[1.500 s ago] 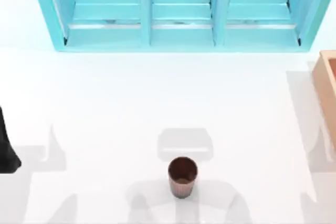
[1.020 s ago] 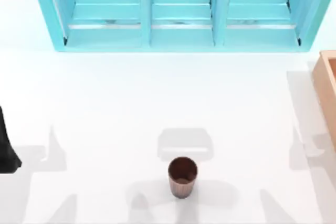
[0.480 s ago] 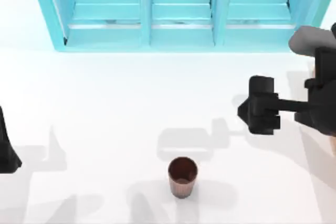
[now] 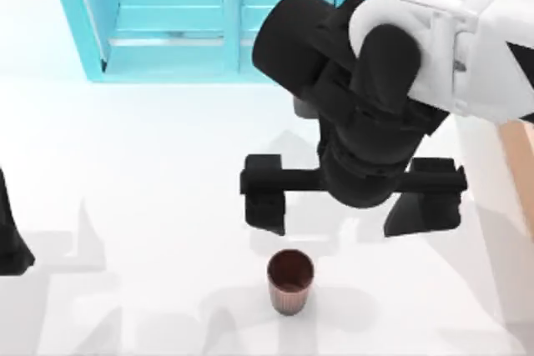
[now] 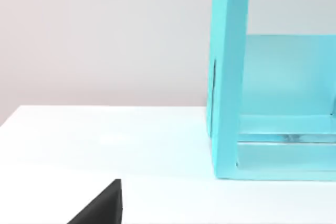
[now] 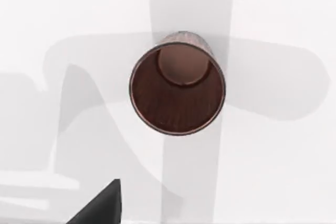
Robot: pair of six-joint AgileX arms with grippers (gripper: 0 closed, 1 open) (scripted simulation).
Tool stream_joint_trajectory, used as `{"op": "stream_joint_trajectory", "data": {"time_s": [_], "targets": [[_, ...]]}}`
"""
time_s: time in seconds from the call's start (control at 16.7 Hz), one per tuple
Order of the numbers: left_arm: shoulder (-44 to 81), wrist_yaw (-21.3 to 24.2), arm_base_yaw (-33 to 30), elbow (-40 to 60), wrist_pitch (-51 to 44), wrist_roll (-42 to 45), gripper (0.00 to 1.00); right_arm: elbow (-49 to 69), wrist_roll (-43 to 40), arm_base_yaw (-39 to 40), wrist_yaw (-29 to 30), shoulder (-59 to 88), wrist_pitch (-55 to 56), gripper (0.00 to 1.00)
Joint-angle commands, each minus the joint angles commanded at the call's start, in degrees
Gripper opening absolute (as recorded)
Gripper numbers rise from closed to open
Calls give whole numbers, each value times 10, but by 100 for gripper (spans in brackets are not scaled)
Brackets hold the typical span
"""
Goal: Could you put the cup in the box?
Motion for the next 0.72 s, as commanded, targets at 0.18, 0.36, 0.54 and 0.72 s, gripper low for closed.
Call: {"op": "stream_joint_trajectory", "data": {"time_s": [0.18,0.36,0.54,0.72], "targets": [[0,0,0,0,0,0,100,68,20,4,-1,71,-48,100],[0,0,0,0,0,0,100,87,26,5,-1,91,-62,100],[0,0,0,0,0,0,100,87,26,5,-1,91,-62,100],[0,0,0,0,0,0,100,76,25,2,-1,92,-52,100]]}}
